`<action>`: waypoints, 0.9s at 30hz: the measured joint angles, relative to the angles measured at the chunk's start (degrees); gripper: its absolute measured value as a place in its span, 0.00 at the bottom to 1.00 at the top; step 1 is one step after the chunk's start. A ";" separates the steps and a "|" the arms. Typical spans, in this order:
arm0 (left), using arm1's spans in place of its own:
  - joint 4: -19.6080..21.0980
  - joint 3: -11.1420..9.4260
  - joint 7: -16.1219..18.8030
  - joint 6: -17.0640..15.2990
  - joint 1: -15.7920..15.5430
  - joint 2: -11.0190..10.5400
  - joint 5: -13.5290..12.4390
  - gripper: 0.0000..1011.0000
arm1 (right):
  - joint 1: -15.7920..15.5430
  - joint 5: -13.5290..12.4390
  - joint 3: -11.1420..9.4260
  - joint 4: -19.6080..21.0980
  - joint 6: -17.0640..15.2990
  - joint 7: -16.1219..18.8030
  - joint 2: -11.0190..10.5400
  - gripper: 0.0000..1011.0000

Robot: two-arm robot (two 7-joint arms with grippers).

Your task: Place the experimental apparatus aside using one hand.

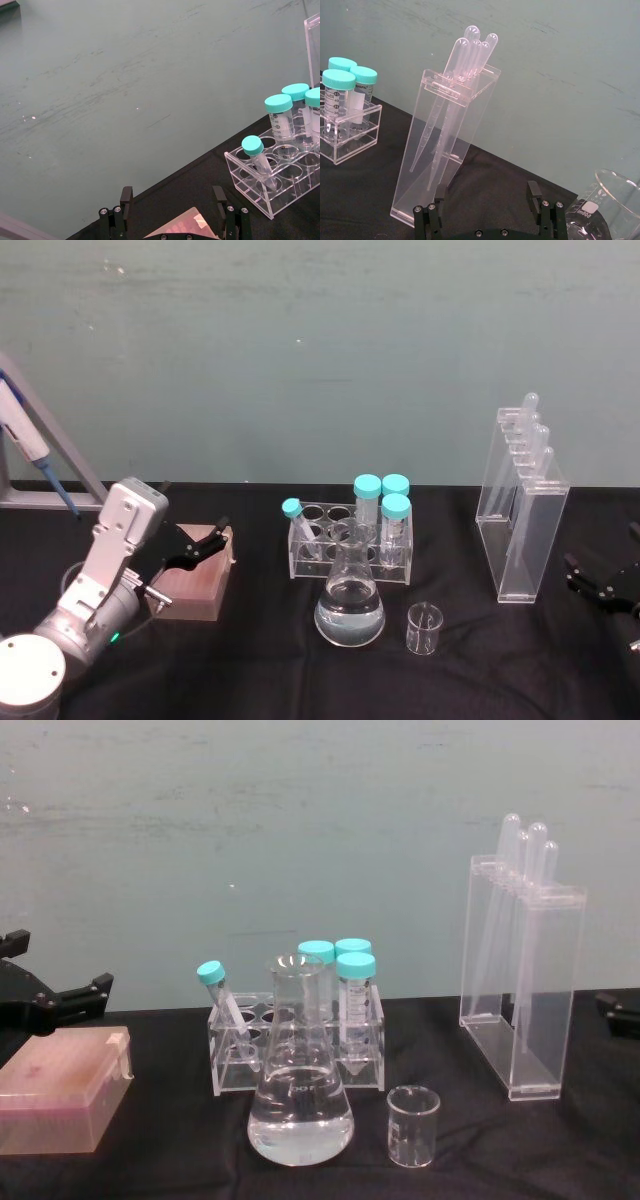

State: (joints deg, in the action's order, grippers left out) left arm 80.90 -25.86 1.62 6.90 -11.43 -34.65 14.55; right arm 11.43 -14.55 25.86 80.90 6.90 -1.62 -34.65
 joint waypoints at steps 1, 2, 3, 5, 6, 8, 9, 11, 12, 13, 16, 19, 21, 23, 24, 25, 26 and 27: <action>0.00 0.00 0.00 0.01 0.00 0.00 0.00 0.99 | 0.00 0.00 0.00 0.00 0.00 0.00 0.00 0.99; 0.00 0.00 0.00 0.01 0.00 0.00 0.00 0.99 | 0.00 0.00 0.00 0.00 0.00 0.00 0.00 0.99; 0.00 0.00 0.00 0.00 0.00 0.00 0.00 0.99 | 0.00 0.00 0.00 0.00 0.00 0.00 0.00 0.99; 0.00 0.00 0.00 0.00 0.00 0.00 0.00 0.99 | 0.00 0.00 0.00 0.00 0.00 0.00 0.00 0.99; 0.00 0.00 0.00 0.00 0.00 0.00 0.00 0.99 | 0.00 0.00 0.00 0.00 0.00 0.00 0.00 0.99; 0.00 0.00 0.00 0.00 0.00 0.00 0.00 0.99 | 0.00 0.00 0.00 0.00 0.00 0.00 0.00 0.99; 0.00 0.00 0.00 0.00 0.00 0.00 0.00 0.99 | 0.00 0.00 0.00 0.00 0.00 0.00 0.00 0.99; 0.00 0.00 0.00 0.00 0.00 0.00 0.00 0.99 | 0.00 0.00 0.00 0.00 0.00 0.00 0.00 0.99; 0.00 0.00 0.00 0.00 0.00 0.00 0.00 0.99 | 0.00 0.00 0.00 0.00 0.00 0.00 0.00 0.99; 0.00 0.00 0.00 0.00 0.00 0.00 0.00 0.99 | 0.00 0.00 0.00 0.00 0.00 0.00 0.00 0.99; 0.00 0.00 0.00 0.00 0.00 0.00 0.00 0.99 | 0.00 0.00 0.00 0.00 0.00 0.00 0.00 0.99; 0.00 0.00 0.00 0.00 0.00 0.00 0.00 0.99 | 0.00 0.00 0.00 0.00 0.00 0.00 0.00 0.99; 0.00 0.00 0.00 0.00 0.00 0.00 0.00 0.99 | 0.00 0.00 0.00 0.00 0.00 0.00 0.00 0.99; 0.00 0.00 0.00 0.00 0.00 0.00 0.00 0.99 | 0.00 0.00 0.00 0.00 0.00 0.00 0.00 0.99; 0.00 0.00 0.00 0.00 0.00 0.00 0.00 0.99 | 0.00 0.00 0.00 0.00 0.00 0.00 0.00 0.99; 0.00 0.00 0.00 0.01 0.00 0.00 0.00 0.99 | 0.00 0.00 0.00 0.00 0.00 0.00 0.00 0.99; 0.00 0.00 0.00 0.01 0.00 0.00 0.00 0.99 | 0.00 0.00 0.00 0.00 0.00 0.00 0.00 0.99; 0.00 0.00 0.00 0.00 0.00 0.00 0.00 0.99 | 0.00 0.00 0.00 0.00 0.00 0.00 0.00 0.99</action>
State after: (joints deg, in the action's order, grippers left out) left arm 80.90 -25.86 1.62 6.91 -11.43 -34.65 14.55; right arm 11.43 -14.55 25.86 80.90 6.90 -1.62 -34.64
